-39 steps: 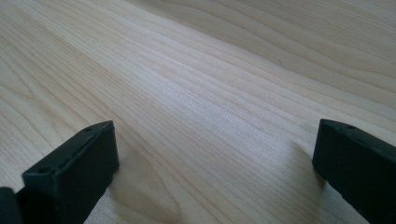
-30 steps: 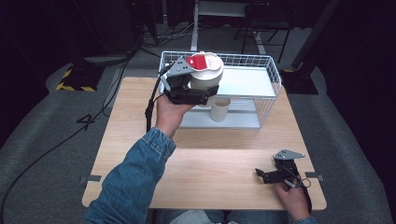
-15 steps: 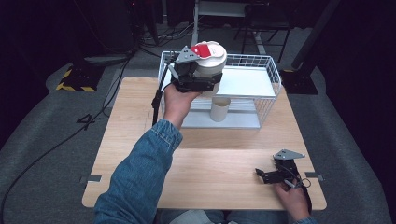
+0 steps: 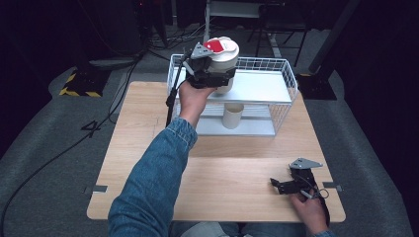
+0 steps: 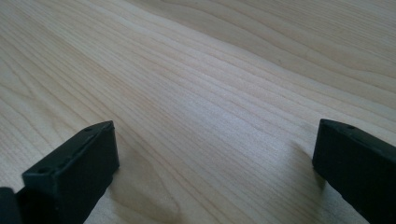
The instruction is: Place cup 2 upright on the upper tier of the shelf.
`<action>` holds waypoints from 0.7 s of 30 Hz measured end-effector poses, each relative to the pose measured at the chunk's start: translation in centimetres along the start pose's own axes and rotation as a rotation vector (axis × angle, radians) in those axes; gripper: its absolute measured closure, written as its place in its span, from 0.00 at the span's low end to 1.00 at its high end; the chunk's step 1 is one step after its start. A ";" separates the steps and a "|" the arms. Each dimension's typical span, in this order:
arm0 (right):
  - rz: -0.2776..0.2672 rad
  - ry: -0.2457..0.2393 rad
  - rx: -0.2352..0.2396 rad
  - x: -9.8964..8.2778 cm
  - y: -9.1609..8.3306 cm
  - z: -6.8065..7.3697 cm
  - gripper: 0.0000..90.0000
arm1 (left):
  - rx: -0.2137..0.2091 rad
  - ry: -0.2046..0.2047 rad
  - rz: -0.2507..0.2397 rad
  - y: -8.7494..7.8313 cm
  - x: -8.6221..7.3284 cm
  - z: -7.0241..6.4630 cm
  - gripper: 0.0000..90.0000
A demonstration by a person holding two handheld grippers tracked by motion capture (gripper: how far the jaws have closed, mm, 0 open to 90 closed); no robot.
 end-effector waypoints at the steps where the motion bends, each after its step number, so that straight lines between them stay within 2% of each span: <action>1: 0.001 0.000 -0.001 0.0 0.0 0.0 0.01 | 0.002 -0.007 -0.003 0.4 0.1 0.1 0.14; 12: 0.001 0.000 -0.003 0.0 0.0 0.0 0.01 | 0.059 -0.031 -0.018 2.4 0.4 1.3 0.14; 21: 0.000 0.001 -0.002 0.0 0.0 0.0 0.01 | 0.072 -0.041 -0.012 3.3 0.4 1.6 0.14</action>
Point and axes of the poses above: each handheld gripper's, and its own axes: y roughly forward along the jaws, x roughly out of its top, z roughly to its left, the point moved 10 cm from there along y, roughly forward along the jaws, and after that the axes turned 12 degrees about -y, right-handed, at the moved point
